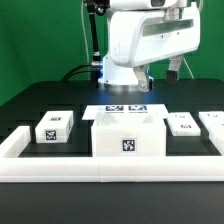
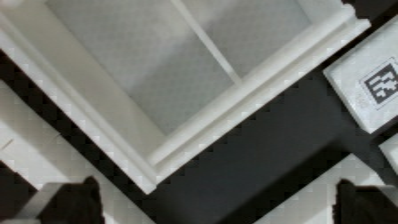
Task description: Assemble cabinet
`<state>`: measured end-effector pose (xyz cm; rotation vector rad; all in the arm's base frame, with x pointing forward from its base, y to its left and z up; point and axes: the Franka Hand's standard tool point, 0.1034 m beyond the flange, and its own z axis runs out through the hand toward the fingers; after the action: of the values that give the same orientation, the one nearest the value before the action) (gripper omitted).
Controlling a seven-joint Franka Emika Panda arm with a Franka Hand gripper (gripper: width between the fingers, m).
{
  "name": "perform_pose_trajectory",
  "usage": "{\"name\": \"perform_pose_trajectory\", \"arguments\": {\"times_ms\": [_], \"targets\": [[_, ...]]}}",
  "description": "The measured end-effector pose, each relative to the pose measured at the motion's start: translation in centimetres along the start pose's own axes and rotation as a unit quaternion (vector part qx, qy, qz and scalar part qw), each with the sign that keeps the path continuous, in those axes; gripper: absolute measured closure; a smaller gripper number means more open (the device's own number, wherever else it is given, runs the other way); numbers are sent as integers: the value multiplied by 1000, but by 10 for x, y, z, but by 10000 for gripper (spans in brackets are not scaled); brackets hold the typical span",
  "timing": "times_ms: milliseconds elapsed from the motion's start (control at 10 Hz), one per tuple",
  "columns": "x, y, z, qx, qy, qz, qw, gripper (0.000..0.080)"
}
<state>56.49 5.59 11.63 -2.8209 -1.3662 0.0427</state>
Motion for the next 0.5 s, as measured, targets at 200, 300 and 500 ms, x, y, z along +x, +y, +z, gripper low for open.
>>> {"name": "perform_pose_trajectory", "arguments": {"times_ms": [200,300,500], "targets": [[0,0,0,0,0,0,1000,150],[0,0,0,0,0,0,1000,150],[0,0,0,0,0,0,1000,150]]}}
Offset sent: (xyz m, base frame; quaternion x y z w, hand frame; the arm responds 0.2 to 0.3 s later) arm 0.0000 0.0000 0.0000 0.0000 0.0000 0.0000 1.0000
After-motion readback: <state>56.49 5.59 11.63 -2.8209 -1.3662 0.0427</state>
